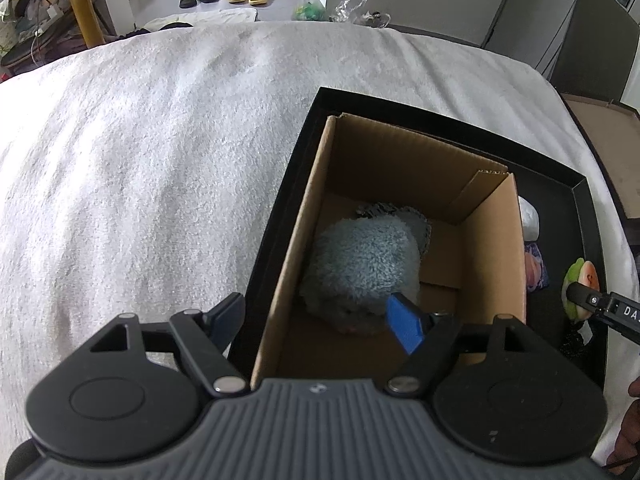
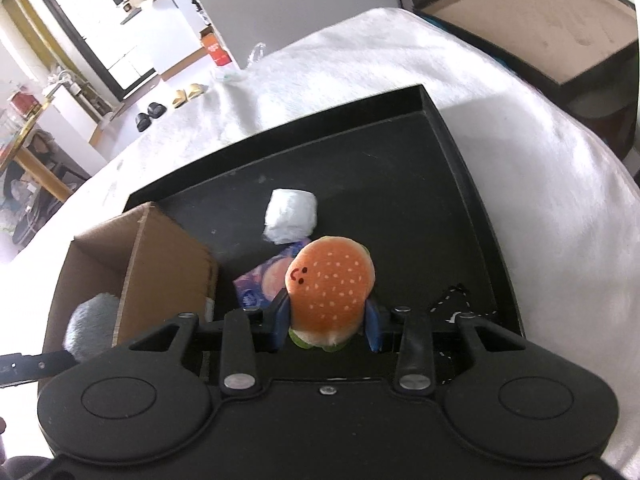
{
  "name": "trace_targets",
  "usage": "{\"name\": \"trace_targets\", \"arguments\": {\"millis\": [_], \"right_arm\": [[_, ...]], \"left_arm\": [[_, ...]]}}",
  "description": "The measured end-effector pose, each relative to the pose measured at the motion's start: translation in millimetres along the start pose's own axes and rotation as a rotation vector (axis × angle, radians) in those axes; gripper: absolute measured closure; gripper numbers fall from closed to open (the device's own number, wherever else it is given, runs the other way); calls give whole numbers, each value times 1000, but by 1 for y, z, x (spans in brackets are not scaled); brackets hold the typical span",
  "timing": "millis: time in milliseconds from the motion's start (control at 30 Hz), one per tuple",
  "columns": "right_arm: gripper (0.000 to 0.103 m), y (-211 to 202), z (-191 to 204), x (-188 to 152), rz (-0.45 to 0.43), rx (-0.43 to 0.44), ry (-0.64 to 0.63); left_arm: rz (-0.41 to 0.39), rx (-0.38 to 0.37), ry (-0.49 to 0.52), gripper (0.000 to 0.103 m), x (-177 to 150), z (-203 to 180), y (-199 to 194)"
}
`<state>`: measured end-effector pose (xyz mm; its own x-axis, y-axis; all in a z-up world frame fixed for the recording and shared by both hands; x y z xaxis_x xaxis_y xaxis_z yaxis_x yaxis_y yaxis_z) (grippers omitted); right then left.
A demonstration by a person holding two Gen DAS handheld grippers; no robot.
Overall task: Organize soft objects
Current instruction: 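Lift the burger plush with the right tool toward the box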
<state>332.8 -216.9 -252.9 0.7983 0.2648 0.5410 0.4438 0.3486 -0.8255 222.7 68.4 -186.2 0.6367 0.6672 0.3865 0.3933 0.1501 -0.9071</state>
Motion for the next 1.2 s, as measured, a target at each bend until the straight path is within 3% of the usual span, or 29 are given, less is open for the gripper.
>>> {"name": "trace_targets", "arguments": {"millis": [967,1100,1200], "right_arm": [[66,-21,77,44,-97,90,-96],[66,-22,90,50,-107,104,-120],[66,-21,98,54,-109,113,-132]], "left_arm": [[-3,-58,-20,27,9,30,10],[-1,-83,-26,31,10,31,13],[3,-102,-28,39,10,31,16]]}}
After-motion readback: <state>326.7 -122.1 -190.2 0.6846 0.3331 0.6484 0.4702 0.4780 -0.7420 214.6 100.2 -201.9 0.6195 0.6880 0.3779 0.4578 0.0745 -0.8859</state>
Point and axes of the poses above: each gripper's, at about its wrist camera, not at the fingertips, and y roughly the way its jaws point, z to its left, x to its top, the point moved 5 cm from there along y, roughly the way its jaws point, and after that the axes turned 15 degrees about -y, right-handed, at the moved point
